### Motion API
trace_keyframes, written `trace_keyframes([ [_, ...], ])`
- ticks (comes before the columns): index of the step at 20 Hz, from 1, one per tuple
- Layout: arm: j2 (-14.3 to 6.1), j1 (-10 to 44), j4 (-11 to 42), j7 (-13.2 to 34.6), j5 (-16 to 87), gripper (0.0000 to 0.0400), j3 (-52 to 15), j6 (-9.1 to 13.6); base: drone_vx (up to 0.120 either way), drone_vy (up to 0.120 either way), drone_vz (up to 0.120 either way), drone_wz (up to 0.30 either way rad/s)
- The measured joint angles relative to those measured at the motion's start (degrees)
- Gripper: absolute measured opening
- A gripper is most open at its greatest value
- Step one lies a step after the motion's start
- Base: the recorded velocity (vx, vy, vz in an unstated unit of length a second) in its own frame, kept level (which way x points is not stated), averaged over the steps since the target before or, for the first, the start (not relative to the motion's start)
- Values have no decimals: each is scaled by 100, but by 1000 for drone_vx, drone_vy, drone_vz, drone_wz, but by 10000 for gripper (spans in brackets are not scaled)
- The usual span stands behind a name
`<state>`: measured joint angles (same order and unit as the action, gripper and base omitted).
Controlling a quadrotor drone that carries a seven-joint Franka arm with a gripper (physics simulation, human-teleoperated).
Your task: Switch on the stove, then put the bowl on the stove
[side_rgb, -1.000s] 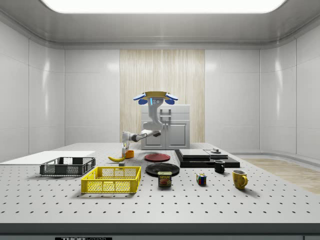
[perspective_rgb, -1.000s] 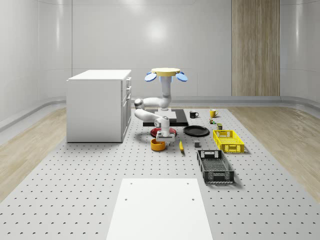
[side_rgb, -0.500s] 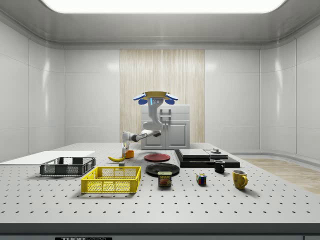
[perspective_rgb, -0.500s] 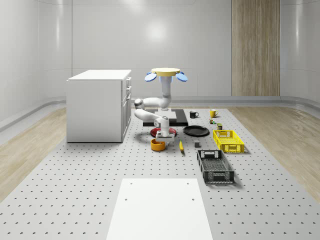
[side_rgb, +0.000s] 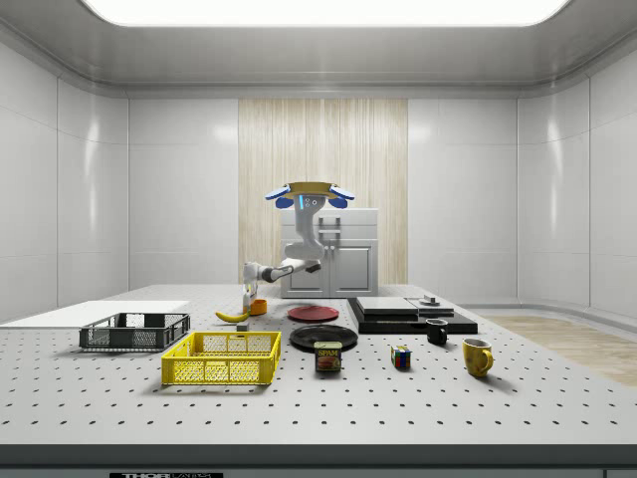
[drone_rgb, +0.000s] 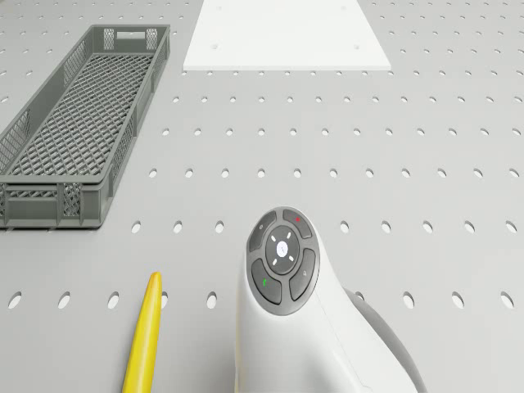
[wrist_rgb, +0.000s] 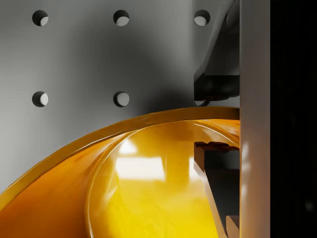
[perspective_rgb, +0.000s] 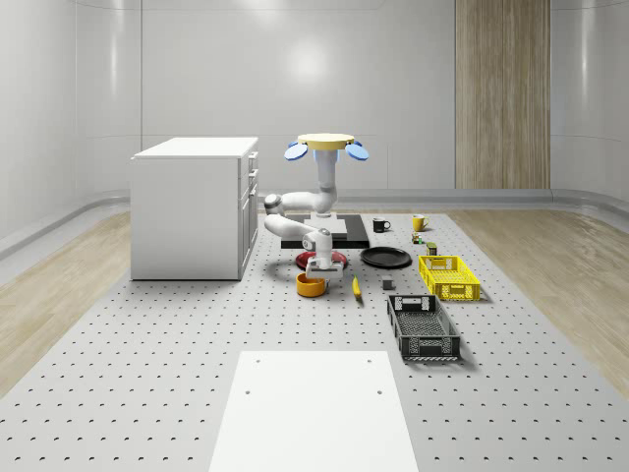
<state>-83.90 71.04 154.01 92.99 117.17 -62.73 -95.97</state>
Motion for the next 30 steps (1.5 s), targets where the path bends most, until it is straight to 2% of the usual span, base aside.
trace_keyframes([
  [5, -13, -47, 90, 1, -156, 104, -173, 95, 0, 0, 8, 0],
  [8, -30, -89, 180, 6, -336, 102, -367, 190, -27, 27, 120, 0],
  [14, -64, -138, 301, 21, -627, 100, -676, 318, -120, 120, 120, 0],
  [22, -105, -141, 339, 36, -755, 100, -799, 338, -120, 115, 120, 0],
  [30, -144, -130, 343, 47, -791, 100, -822, 311, -110, 0, 0, 0],
])
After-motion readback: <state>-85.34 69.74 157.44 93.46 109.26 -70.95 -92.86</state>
